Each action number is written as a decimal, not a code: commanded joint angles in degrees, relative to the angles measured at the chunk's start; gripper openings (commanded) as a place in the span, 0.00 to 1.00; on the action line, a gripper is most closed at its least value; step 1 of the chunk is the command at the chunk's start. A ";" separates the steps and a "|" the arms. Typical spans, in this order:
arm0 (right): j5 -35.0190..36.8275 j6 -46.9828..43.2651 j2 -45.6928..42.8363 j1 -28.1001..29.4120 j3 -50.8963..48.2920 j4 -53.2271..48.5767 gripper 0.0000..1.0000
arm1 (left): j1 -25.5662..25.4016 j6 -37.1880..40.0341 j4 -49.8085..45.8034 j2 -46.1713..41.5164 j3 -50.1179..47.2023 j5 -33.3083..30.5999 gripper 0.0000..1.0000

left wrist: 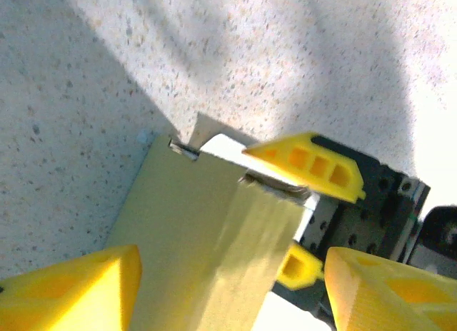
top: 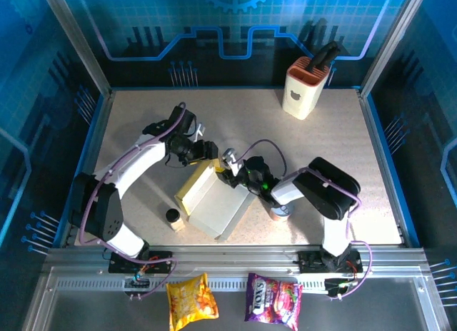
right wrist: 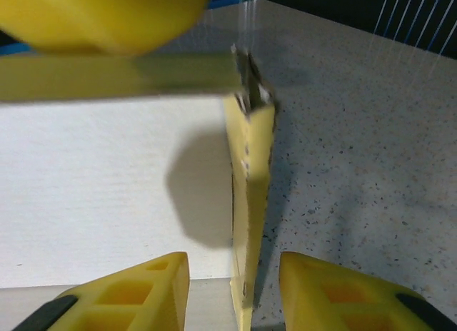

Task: Fold the paper box

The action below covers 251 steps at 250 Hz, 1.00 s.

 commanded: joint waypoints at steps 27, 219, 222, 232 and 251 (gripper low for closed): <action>-0.91 -0.17 -8.51 -1.66 -4.65 -4.31 0.42 | -2.54 3.96 -6.70 4.57 7.68 -5.10 0.80; 4.64 -3.10 -28.27 -5.49 -9.10 -17.38 0.44 | -7.79 8.77 -15.92 20.81 19.91 -11.51 0.76; 4.63 -3.08 -28.35 -5.54 -9.18 -17.40 0.44 | -7.84 8.77 -15.96 20.97 19.91 -11.69 0.76; 4.82 -3.08 -28.44 -5.49 -9.36 -17.40 0.44 | -7.93 8.85 -16.27 21.53 20.11 -12.10 0.74; 4.87 -3.01 -28.69 -5.49 -9.63 -17.51 0.44 | -8.07 9.21 -16.61 22.17 20.52 -12.97 0.70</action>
